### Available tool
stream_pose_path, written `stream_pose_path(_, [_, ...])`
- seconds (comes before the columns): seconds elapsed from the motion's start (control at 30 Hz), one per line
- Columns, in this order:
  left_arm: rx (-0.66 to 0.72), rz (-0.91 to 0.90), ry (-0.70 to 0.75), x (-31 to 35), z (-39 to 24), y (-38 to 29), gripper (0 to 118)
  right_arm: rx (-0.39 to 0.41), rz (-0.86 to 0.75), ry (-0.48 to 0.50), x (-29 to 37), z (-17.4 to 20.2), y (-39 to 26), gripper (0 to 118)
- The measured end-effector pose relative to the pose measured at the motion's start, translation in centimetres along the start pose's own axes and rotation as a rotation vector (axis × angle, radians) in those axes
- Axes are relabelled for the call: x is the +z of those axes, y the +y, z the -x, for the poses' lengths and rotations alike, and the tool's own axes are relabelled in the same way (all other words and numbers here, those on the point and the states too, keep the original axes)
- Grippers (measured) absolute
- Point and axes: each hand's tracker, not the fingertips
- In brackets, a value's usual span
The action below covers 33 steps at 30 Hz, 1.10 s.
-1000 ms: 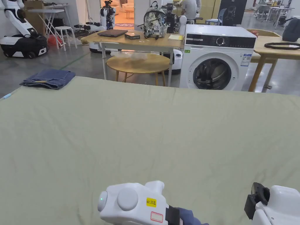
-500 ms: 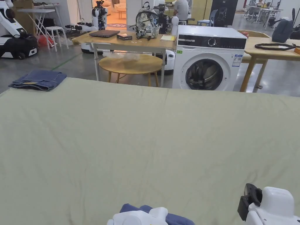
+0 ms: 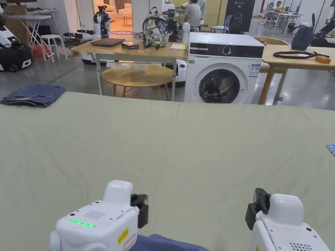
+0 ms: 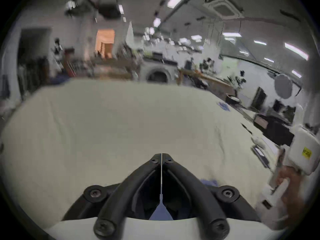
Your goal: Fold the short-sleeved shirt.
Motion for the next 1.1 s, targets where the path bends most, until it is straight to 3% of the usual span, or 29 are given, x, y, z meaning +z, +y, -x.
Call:
stream_pose_path(0.2, [0.01,-0.298,0.232,1.9,3.1,1.7,0,-0.002,-0.076,-0.002,-0.8,1.0,0.8,0])
stream_pose_path(0.53, [-0.042,-0.379,0.337,3.6,3.9,2.0,0,0.036,-0.137,-0.007,-0.2,1.8,2.1,0])
stream_pose_path(0.63, [-0.034,-0.36,0.325,4.1,4.2,1.8,0,0.034,-0.032,0.062,1.7,1.9,0.8,0])
stream_pose_path(0.83, [-0.004,-0.29,0.297,4.4,5.5,0.0,0,0.143,0.186,0.231,4.7,4.8,-5.1,0])
stream_pose_path(0.93, [0.009,-0.248,0.283,4.8,5.9,-1.3,0,0.15,0.283,0.287,4.0,6.4,-7.7,0])
stream_pose_path(1.1, [0.053,-0.156,0.253,5.7,7.1,-3.6,0,0.187,0.427,0.238,1.1,8.1,-10.7,0])
